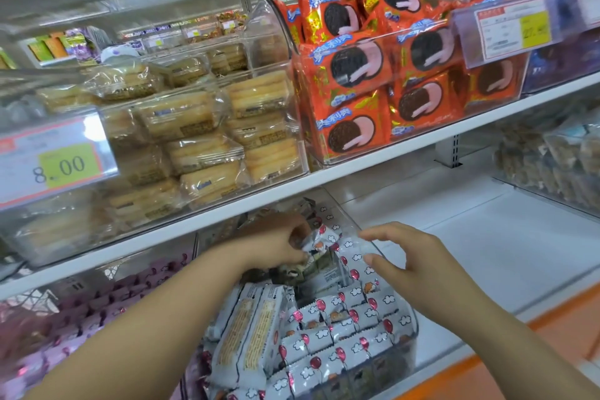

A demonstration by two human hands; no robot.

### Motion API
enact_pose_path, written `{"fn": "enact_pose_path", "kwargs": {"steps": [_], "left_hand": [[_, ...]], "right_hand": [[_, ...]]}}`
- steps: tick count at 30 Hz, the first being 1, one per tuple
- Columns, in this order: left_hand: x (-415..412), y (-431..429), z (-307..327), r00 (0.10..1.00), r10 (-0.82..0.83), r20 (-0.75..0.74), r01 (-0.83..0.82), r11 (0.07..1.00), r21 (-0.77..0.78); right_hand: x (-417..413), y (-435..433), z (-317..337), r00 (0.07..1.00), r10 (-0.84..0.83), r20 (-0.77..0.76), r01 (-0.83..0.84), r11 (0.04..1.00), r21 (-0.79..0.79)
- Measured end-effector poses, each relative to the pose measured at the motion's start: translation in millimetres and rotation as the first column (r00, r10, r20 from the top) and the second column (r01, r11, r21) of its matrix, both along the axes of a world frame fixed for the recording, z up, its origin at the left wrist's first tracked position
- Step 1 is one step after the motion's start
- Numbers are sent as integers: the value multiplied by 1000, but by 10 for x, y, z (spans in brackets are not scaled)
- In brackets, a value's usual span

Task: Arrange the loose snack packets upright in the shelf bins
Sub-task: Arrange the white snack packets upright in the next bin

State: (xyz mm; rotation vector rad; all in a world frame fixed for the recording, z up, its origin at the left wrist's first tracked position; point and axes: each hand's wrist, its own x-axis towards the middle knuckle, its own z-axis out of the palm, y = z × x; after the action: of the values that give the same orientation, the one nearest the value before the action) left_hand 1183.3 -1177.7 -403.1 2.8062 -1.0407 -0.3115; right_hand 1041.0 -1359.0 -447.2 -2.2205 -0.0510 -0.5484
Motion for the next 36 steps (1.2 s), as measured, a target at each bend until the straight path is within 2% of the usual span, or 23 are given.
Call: {"fn": "enact_pose_path", "kwargs": {"steps": [3,7,10,12,14,18,25,30,36], "left_hand": [[-132,75,120,998,-67,-3,66,985,-160],[-386,32,189,949,-200,-244,94,917,-388],[-434,-39,191,928,-235,-289,81,885,-459],[-385,-51,190,923,-215,-320,42,881,-471],[-284,-41,163,945,-151,-292,21,913,-407],[-97,-86,25,968,-47,-247,19,993,-116],[86,-228,-191,967,44,-250,26,963,270],[263,-184,-369,969,113,-222,-6,902,431],[221,-249,-379,971,125,-206,-3,861,509]], "right_hand": [[-4,39,37,999,-5,34,1,994,110],[-1,133,59,999,38,30,-43,981,190],[-3,138,84,995,41,86,-62,966,250],[-11,97,93,990,-5,137,-43,938,343],[-12,39,92,978,-104,180,7,883,469],[0,-71,72,939,-311,151,157,773,615],[35,-149,4,928,-351,128,171,703,691],[47,-207,-31,921,-368,128,186,706,684],[54,-207,-50,928,-351,125,176,709,683]]}}
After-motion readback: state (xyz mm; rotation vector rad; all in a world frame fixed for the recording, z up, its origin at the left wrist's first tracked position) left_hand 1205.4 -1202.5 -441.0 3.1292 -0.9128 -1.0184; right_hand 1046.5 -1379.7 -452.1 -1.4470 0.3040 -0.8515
